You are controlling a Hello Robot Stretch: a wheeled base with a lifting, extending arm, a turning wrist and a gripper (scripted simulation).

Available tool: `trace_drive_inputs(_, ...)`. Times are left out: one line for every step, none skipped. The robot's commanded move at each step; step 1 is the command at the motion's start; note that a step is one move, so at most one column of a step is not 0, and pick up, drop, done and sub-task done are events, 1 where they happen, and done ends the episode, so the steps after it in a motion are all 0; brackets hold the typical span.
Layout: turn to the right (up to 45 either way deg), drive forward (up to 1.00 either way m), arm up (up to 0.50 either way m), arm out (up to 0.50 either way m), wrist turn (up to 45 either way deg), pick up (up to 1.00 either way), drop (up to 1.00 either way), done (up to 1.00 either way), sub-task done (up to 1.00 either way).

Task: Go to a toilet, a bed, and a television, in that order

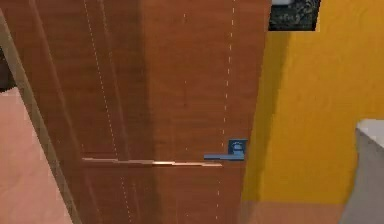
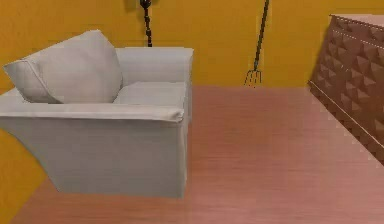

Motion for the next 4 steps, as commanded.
trace_drive_inputs(-21.0, 0.0, 0.0, 0.0, 0.0, 0.0, 0.0, 0.0, 0.0)
trace_drive_inputs(0.0, 0.1, 0.0, 0.0, 0.0, 0.0, 0.0, 0.0, 0.0)
trace_drive_inputs(-42.0, 0.0, 0.0, 0.0, 0.0, 0.0, 0.0, 0.0, 0.0)
trace_drive_inputs(0.0, 0.8, 0.0, 0.0, 0.0, 0.0, 0.0, 0.0, 0.0)
